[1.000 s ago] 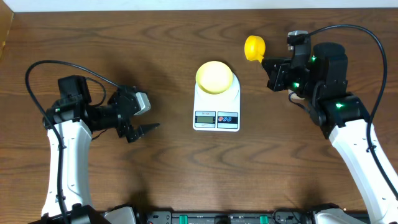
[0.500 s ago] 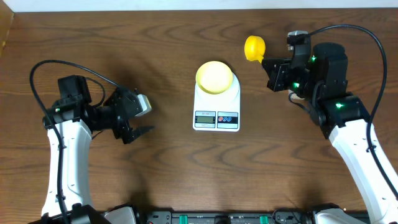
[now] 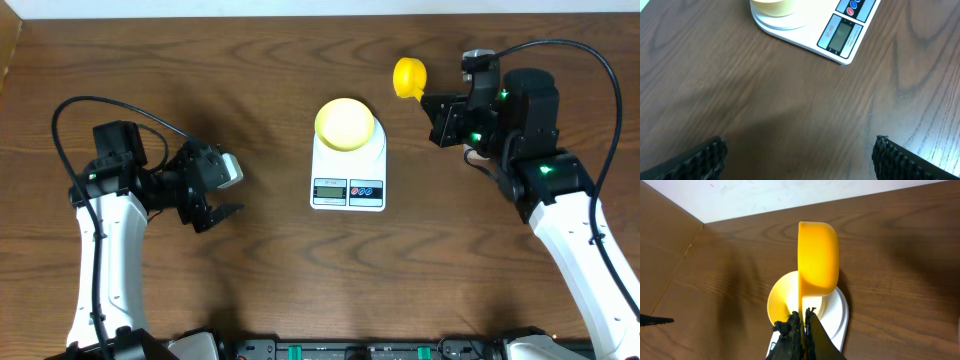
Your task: Scoop item into bowl and weigh 50g on scale
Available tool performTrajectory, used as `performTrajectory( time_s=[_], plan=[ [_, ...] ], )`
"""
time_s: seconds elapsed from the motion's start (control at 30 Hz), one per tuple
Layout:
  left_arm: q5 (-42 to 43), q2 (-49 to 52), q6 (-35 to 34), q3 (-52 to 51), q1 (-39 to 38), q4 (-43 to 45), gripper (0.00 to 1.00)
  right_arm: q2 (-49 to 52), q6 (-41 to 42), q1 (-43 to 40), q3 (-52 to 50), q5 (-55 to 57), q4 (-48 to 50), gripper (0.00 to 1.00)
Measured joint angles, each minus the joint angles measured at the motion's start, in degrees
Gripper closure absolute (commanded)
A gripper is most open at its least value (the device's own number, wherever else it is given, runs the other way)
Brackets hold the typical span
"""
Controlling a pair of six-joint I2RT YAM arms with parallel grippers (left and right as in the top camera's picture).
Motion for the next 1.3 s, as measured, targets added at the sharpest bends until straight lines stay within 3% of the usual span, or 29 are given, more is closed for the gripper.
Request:
performTrajectory(
  time_s=[0.2, 0.47, 0.97, 1.3],
  plan=[
    [1.18, 0.0, 0.0, 0.0, 0.0, 0.61, 0.05, 0.0, 0.0, 0.0, 0.0, 0.0, -0.02, 0.99],
    [13.75, 0.0, 0.02, 0.0, 0.0, 1.46, 0.05, 0.0, 0.0, 0.0, 0.0, 0.0, 0.0, 0.99],
    [27.65, 0.0, 0.24, 0.0, 0.0, 2.16, 0.05, 0.0, 0.0, 0.0, 0.0, 0.0, 0.0, 0.99],
    [30.36, 0.5, 0.44, 0.0, 0.0, 2.54, 0.05, 0.0, 0.0, 0.0, 0.0, 0.0, -0.02, 0.99]
  ],
)
